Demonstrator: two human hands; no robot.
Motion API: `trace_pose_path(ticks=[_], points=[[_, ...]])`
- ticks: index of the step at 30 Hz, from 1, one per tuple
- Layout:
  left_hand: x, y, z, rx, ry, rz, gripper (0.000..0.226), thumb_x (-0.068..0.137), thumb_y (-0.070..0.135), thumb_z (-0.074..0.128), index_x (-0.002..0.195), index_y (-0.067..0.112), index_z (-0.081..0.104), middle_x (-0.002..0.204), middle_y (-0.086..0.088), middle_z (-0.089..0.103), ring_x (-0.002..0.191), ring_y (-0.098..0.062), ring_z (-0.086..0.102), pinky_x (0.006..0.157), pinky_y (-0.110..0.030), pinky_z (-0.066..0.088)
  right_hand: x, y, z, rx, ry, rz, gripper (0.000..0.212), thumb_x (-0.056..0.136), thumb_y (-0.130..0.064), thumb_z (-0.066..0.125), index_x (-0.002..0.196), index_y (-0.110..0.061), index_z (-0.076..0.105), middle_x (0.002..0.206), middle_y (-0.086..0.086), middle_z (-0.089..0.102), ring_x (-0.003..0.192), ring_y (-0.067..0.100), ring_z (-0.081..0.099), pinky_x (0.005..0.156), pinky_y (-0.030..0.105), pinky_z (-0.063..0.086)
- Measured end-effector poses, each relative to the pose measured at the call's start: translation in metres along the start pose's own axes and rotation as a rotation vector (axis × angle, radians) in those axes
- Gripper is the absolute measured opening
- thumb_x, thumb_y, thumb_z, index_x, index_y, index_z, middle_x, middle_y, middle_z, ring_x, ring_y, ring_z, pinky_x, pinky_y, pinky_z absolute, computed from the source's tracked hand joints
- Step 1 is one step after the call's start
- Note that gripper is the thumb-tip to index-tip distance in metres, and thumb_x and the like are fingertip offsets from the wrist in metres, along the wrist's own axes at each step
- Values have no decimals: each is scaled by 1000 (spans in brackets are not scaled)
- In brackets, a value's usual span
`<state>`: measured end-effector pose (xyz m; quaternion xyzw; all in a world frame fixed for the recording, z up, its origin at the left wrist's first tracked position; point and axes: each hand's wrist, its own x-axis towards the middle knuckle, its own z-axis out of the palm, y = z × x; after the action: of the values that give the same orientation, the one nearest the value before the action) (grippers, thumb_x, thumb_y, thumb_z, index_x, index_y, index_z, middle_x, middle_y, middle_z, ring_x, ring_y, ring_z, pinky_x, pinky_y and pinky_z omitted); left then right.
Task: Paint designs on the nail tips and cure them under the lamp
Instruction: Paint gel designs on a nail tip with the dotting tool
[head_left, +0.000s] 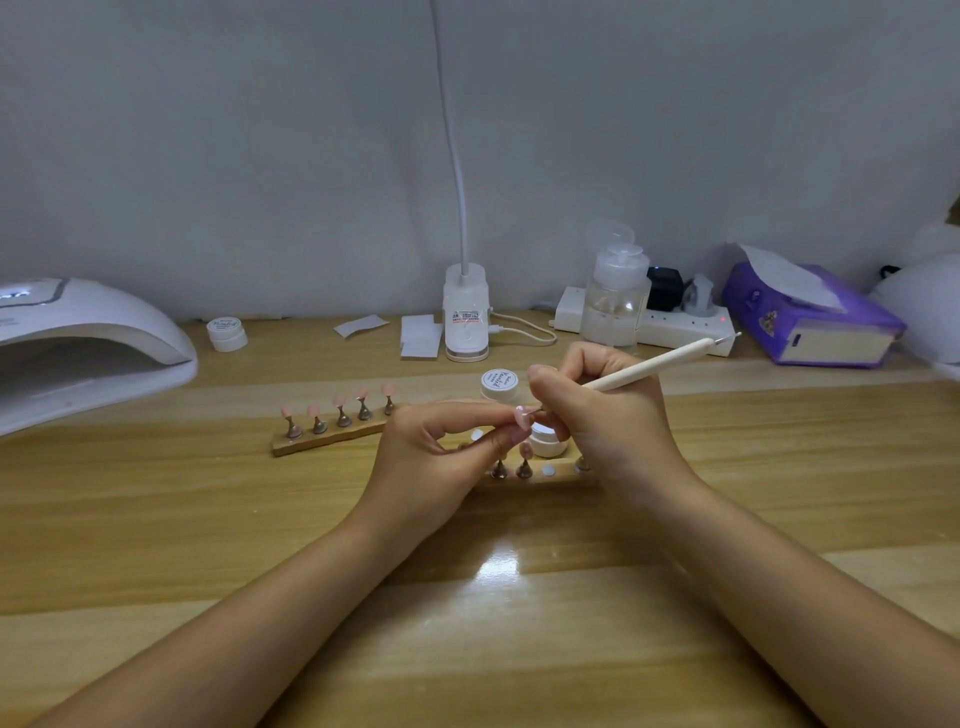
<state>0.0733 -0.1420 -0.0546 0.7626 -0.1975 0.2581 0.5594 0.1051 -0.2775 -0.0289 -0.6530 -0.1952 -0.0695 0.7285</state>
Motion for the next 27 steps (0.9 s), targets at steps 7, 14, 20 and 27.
trace_pose_path(ticks=[7, 14, 20, 27], points=[[0, 0, 0, 4, 1, 7, 28, 72, 19, 68, 98, 10, 69, 86, 8, 72, 83, -5, 68, 74, -21, 53, 0, -1, 0, 1, -4, -7, 32, 73, -7, 62, 49, -12, 43, 37, -7, 46, 37, 4, 45, 43, 17, 41], [0, 1, 0, 5, 9, 8, 28, 71, 18, 68, 97, 10, 68, 84, 9, 71, 81, -3, 68, 74, -19, 52, 0, 1, 0, 7, 2, -12, 35, 75, -3, 63, 47, -14, 44, 37, -8, 46, 37, 3, 45, 43, 16, 41], [0, 0, 1, -3, 7, -1, 26, 71, 18, 68, 96, 10, 69, 85, 8, 72, 82, -4, 68, 75, -18, 51, 0, 2, 0, 19, 8, -4, 35, 74, -4, 62, 47, -14, 43, 36, -9, 44, 37, 4, 45, 43, 16, 41], [1, 0, 0, -2, 3, 12, 25, 71, 17, 68, 96, 11, 69, 84, 6, 71, 82, -5, 68, 74, -18, 52, 0, 2, 1, 29, 4, -6, 38, 74, -5, 63, 44, -18, 44, 37, -8, 45, 37, 5, 45, 44, 18, 41]])
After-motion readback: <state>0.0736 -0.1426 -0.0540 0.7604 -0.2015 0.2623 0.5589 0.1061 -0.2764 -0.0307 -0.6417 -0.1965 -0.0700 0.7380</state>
